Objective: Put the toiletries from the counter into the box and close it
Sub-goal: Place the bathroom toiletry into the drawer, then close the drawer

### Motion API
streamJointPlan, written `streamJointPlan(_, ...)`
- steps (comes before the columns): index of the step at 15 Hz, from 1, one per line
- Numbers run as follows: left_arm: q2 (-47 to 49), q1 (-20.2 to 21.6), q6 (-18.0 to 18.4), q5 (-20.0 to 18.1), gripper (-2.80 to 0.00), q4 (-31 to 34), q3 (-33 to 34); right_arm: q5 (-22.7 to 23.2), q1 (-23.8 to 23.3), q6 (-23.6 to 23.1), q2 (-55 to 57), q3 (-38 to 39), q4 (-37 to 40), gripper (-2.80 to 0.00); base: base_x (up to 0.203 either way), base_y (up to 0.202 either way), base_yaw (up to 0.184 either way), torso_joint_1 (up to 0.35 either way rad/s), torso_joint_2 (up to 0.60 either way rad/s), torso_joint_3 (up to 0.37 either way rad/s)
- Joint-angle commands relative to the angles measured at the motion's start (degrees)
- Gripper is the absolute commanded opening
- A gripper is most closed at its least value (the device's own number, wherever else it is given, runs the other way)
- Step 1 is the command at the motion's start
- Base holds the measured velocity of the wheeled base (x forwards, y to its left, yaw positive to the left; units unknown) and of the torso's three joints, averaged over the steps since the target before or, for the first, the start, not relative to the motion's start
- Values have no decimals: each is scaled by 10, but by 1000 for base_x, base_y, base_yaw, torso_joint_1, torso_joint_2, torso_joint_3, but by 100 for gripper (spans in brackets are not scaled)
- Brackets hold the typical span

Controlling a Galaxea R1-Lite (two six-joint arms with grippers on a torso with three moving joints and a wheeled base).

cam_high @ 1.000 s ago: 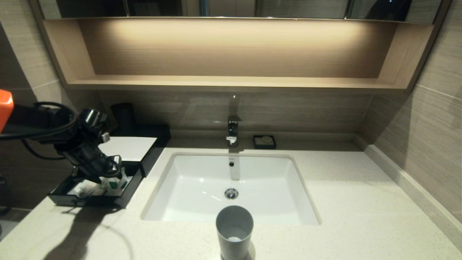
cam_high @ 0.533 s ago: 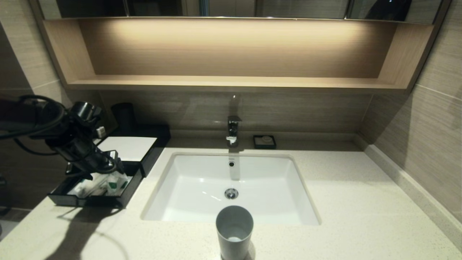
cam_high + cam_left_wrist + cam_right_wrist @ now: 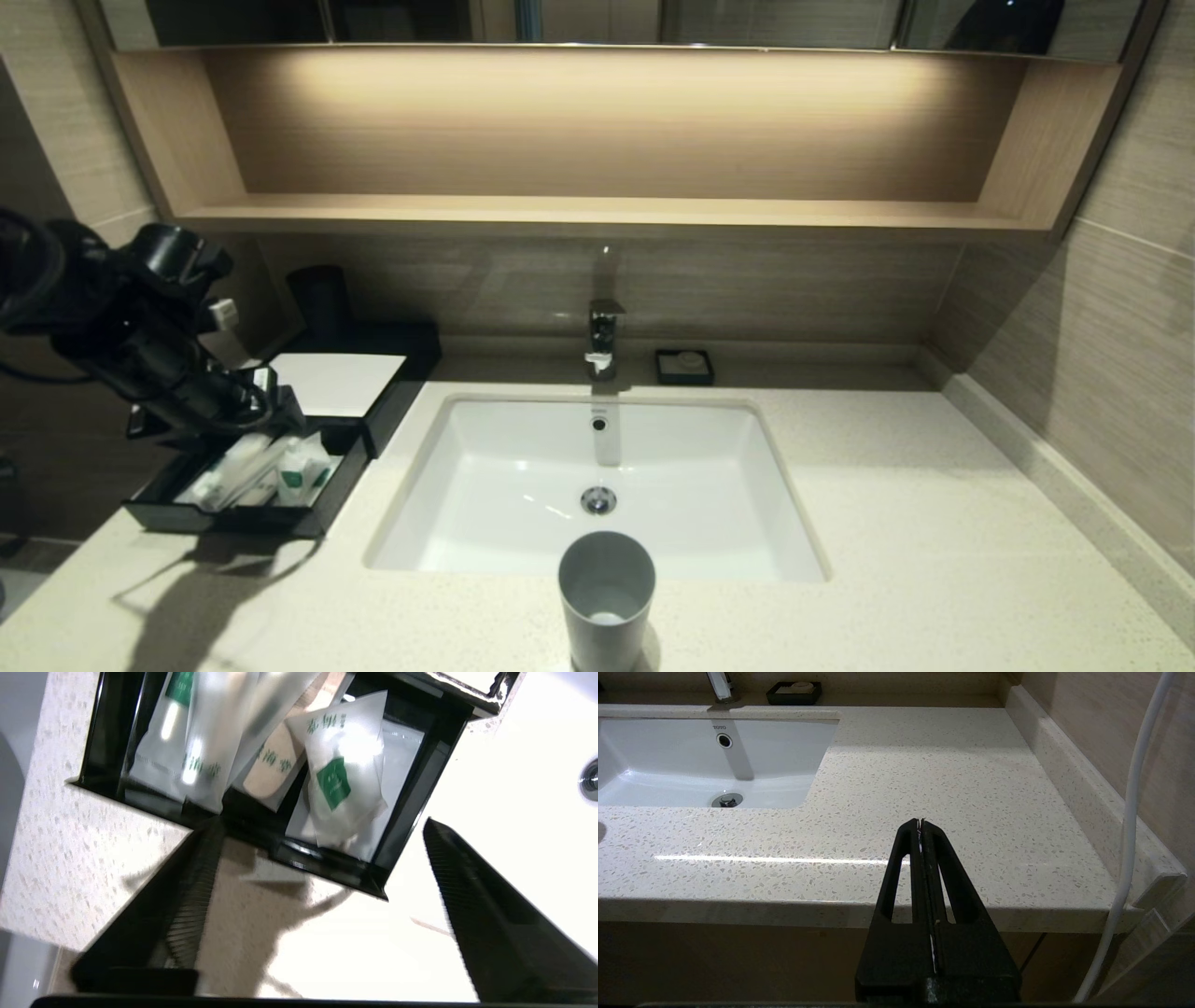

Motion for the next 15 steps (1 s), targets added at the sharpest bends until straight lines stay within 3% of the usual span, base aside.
streamJointPlan(1,-41,8,-12,0,-280,20,14,0,0,0,0,1,-1,-280,0,0,0,0,0,0)
streamJointPlan(9,-111,3,-28,0,-280,59,126,0,0,0,0,1,0,-280,0,0,0,0,0,0)
streamJointPlan(15,-71,2,-31,1,-280,54,126,0,0,0,0,1,-1,-280,0,0,0,0,0,0)
